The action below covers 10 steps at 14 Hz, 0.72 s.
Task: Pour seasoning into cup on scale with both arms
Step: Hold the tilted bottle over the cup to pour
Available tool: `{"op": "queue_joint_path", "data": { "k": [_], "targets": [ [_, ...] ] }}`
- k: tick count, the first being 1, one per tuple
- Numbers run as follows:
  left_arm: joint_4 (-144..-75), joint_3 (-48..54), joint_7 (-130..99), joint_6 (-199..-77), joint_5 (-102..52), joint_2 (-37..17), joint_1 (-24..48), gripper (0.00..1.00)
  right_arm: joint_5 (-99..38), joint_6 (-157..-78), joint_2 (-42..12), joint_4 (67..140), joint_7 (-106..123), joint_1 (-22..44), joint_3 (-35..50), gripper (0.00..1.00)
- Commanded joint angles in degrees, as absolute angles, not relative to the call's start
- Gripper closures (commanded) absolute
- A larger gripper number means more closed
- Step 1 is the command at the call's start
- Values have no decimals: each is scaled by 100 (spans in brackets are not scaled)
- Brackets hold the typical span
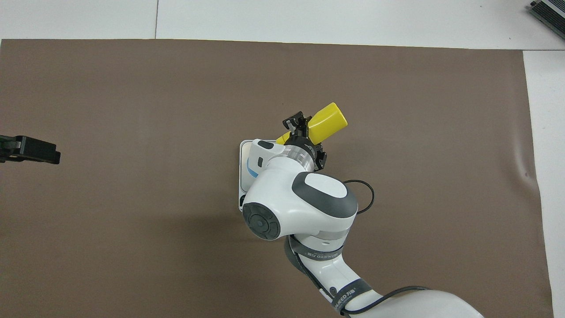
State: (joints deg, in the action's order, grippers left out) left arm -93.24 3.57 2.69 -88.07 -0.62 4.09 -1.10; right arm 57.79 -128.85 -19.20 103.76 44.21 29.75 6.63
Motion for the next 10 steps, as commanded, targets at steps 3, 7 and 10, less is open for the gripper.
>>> {"op": "queue_joint_path", "data": {
  "k": [3, 7, 10],
  "targets": [
    [-9475, 360, 299, -8771, -132, 571, -149, 0, 6021, -12814, -1890, 10380, 4245, 2944, 694, 100],
    [-9475, 360, 299, -8772, -132, 571, -149, 0, 5959, -12823, -1890, 10336, 4245, 2944, 694, 100],
    [-9475, 360, 299, -8780, -132, 571, -149, 0, 5784, -12893, -1828, 10327, 4115, 2883, 703, 100]
  ]
}}
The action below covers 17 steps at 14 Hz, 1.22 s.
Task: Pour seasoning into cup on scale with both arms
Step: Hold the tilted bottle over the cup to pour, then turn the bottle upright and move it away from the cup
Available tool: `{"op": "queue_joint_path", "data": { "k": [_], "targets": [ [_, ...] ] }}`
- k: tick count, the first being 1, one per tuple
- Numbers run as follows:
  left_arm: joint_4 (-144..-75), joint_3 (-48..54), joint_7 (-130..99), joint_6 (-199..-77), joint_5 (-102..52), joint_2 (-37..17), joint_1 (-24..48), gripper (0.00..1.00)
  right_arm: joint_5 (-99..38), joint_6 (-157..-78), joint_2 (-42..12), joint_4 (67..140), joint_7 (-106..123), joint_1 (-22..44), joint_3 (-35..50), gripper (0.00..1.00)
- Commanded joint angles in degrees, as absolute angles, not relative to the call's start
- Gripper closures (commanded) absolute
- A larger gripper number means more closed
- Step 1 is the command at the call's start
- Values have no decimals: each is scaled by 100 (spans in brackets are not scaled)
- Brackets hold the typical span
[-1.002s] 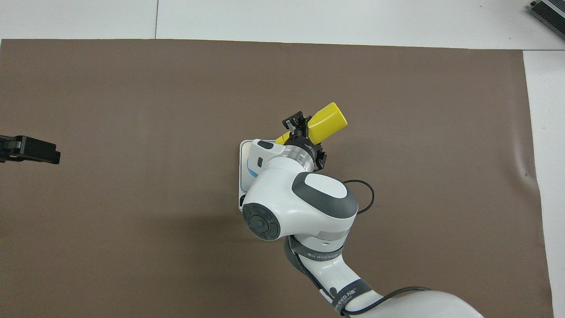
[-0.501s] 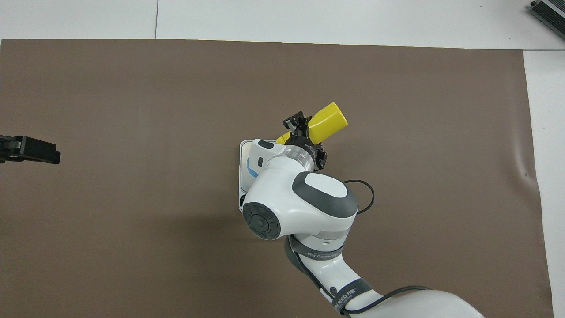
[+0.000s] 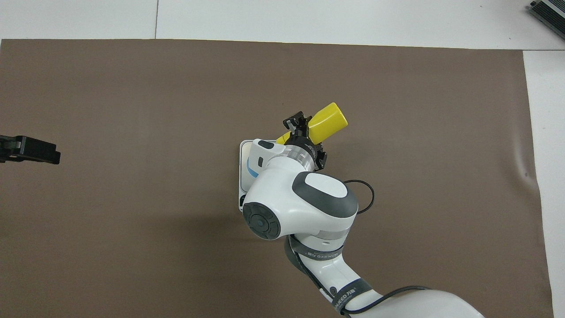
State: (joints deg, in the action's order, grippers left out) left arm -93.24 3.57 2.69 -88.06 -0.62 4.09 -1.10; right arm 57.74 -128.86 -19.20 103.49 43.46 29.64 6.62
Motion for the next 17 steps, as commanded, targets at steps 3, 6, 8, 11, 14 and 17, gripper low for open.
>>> {"op": "queue_joint_path", "data": {
  "k": [3, 6, 8, 11, 14, 17],
  "targets": [
    [-9475, 360, 299, -8771, -132, 571, -149, 0, 5327, -12911, -1758, 10327, 3894, 2839, 694, 100],
    [-9475, 360, 299, -8771, -132, 571, -149, 0, 4460, -12937, -1556, 10327, 3885, 2699, 686, 100],
    [-9475, 360, 299, -8780, -132, 571, -149, 0, 3983, -13043, -1424, 10336, 3885, 2541, 694, 100],
    [-9475, 360, 299, -8772, -132, 571, -149, 0, 2993, -13025, -1196, 10353, 3920, 2330, 686, 100],
    [-9475, 360, 299, -8780, -132, 571, -149, 0, 2173, -12894, -907, 10397, 3946, 2163, 686, 100],
    [-9475, 360, 299, -8780, -132, 571, -149, 0, 1287, -12832, -555, 10625, 4226, 1856, 686, 100]
  ]
}}
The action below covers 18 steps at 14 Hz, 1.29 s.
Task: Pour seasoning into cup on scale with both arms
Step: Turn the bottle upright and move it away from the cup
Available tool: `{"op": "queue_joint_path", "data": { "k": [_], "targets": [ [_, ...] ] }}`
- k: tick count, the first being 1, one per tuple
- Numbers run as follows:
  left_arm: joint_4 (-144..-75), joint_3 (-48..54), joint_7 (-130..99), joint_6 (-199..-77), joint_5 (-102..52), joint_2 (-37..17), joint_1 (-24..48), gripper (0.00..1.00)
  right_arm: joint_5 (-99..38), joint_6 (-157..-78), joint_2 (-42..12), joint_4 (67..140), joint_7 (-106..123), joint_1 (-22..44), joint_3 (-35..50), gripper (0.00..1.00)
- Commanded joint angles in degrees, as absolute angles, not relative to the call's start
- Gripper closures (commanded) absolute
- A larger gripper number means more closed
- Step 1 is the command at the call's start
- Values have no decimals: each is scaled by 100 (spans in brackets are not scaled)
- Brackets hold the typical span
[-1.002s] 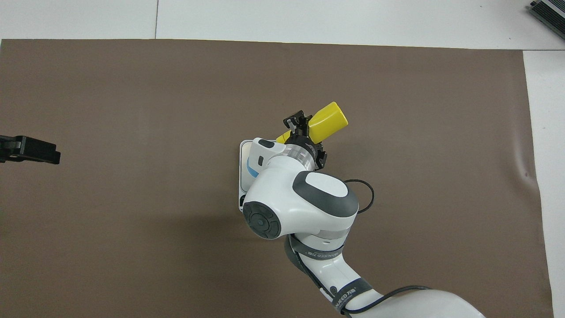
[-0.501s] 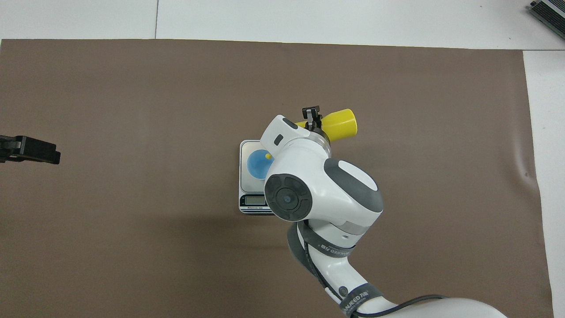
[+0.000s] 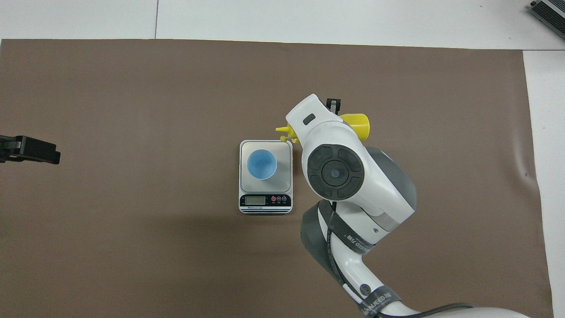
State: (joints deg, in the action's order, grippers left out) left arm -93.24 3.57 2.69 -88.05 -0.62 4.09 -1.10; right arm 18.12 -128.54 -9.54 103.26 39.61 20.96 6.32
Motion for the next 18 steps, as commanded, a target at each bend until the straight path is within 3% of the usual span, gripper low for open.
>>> {"op": "queue_joint_path", "data": {
  "k": [1, 6, 13, 18],
  "targets": [
    [-9475, 360, 299, -8780, -132, 571, -149, 0, 953, -12832, -458, 10696, 4436, 1733, 686, 100],
    [-9475, 360, 299, -8771, -132, 571, -149, 0, -507, -12516, -44, 10846, 5578, 1083, 686, 100],
    [-9475, 360, 299, -8771, -132, 571, -149, 0, -2503, -12041, -9, 10889, 7478, -113, 677, 100],
    [-9475, 360, 299, -8771, -132, 571, -149, 0, -4101, -12067, -52, 11442, 8847, -860, 668, 100]
  ]
}}
